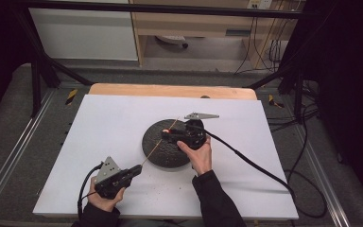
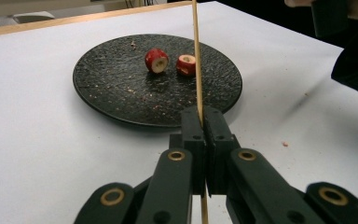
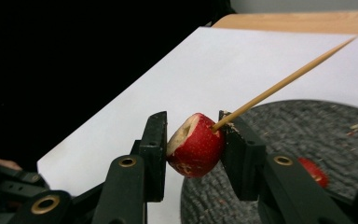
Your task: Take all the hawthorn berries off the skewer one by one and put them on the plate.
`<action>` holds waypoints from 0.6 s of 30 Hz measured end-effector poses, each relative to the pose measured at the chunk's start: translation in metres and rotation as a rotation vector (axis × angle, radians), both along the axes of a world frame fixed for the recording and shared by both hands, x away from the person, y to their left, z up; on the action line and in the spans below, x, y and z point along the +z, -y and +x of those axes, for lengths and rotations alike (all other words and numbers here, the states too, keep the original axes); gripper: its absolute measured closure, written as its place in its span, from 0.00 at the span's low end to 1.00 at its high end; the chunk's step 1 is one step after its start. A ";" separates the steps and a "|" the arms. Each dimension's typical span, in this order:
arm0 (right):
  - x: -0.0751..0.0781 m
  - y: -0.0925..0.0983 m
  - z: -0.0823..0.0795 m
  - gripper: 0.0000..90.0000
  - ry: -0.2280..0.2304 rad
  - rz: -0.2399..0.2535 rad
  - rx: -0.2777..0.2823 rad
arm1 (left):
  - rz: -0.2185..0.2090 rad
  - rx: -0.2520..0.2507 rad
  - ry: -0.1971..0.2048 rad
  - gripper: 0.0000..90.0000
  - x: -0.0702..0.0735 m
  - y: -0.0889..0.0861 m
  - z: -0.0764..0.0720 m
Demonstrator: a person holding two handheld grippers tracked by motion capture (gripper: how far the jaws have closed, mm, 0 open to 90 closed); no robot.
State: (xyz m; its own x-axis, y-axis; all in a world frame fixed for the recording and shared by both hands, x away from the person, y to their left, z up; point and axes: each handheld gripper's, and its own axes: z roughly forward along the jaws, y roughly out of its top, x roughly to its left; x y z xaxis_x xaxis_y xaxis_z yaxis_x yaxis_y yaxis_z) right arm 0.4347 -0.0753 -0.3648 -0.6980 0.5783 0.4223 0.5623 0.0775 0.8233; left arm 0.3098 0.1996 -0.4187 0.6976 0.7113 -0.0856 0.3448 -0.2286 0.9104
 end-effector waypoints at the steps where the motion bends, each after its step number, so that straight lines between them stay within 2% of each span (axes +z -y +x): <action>1: 0.002 0.002 0.002 0.71 0.004 -0.002 -0.007 | 0.000 0.000 0.001 0.98 0.000 0.000 0.000; 18: 0.026 0.029 0.026 0.72 0.033 -0.006 -0.104 | -0.005 0.001 0.004 0.98 0.000 -0.001 0.000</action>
